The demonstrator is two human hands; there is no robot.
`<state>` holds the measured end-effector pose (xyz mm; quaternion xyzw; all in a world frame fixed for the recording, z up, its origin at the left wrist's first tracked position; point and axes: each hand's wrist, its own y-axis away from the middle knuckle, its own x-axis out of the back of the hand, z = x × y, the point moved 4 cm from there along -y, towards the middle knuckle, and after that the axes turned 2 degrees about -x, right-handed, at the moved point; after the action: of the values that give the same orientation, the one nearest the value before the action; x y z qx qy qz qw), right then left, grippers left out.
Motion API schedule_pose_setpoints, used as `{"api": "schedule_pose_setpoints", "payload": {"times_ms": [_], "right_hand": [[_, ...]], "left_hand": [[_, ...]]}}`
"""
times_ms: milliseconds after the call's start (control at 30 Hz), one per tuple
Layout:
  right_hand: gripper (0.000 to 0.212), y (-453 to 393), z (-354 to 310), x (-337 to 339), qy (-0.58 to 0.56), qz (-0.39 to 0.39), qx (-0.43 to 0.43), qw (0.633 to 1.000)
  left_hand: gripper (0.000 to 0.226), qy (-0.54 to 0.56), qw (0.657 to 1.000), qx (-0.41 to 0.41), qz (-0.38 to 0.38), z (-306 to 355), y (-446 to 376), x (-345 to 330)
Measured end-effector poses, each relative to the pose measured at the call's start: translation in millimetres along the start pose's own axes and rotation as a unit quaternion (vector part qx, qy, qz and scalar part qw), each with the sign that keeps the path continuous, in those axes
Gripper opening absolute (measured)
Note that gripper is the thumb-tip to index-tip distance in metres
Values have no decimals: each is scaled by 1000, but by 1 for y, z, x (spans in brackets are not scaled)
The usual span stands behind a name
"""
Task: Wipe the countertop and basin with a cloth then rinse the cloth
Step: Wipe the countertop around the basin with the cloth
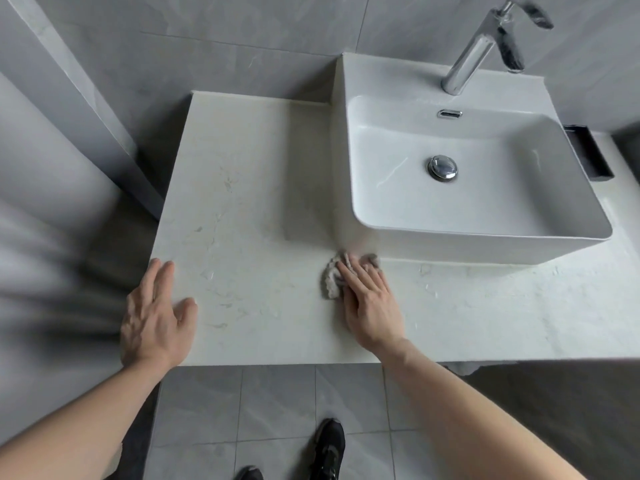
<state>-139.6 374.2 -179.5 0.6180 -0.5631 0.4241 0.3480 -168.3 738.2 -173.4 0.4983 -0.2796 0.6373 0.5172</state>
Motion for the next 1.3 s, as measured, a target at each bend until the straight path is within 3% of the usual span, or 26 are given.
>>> {"api": "schedule_pose_setpoints", "payload": {"times_ms": [167, 300, 367, 433, 533, 667, 733, 867, 1100, 1233, 1300], "right_hand": [[47, 47, 86, 41, 2, 54, -120, 991], [46, 78, 147, 76, 13, 63, -292, 954], [46, 79, 150, 86, 19, 58, -328, 943], [43, 65, 127, 89, -10, 94, -300, 949], [39, 26, 57, 74, -68, 125, -140, 980], [41, -9, -29, 15, -51, 2, 39, 998], [45, -17, -51, -14, -12, -47, 86, 995], [54, -21, -53, -30, 11, -65, 67, 996], [57, 6, 16, 9, 19, -34, 48, 998], [55, 31, 67, 32, 25, -1, -12, 1000], [53, 45, 107, 49, 25, 25, -90, 995]], "left_hand": [[67, 0, 1000, -3, -3, -3, -1, -3], [66, 5, 1000, -7, -1, -3, -1, -3], [66, 8, 1000, -6, -2, -2, -1, -2], [66, 11, 1000, -3, -1, -1, 2, -1], [66, 9, 1000, -10, 6, -1, 3, 0], [66, 11, 1000, -4, 3, -1, 2, -1], [66, 12, 1000, -4, 7, -2, 1, -2], [66, 9, 1000, -1, 9, -3, 0, -3], [69, 12, 1000, -8, 8, -3, 1, -2], [70, 10, 1000, -10, 8, 0, 1, -1], [70, 10, 1000, -11, 7, 0, 1, -1]]}}
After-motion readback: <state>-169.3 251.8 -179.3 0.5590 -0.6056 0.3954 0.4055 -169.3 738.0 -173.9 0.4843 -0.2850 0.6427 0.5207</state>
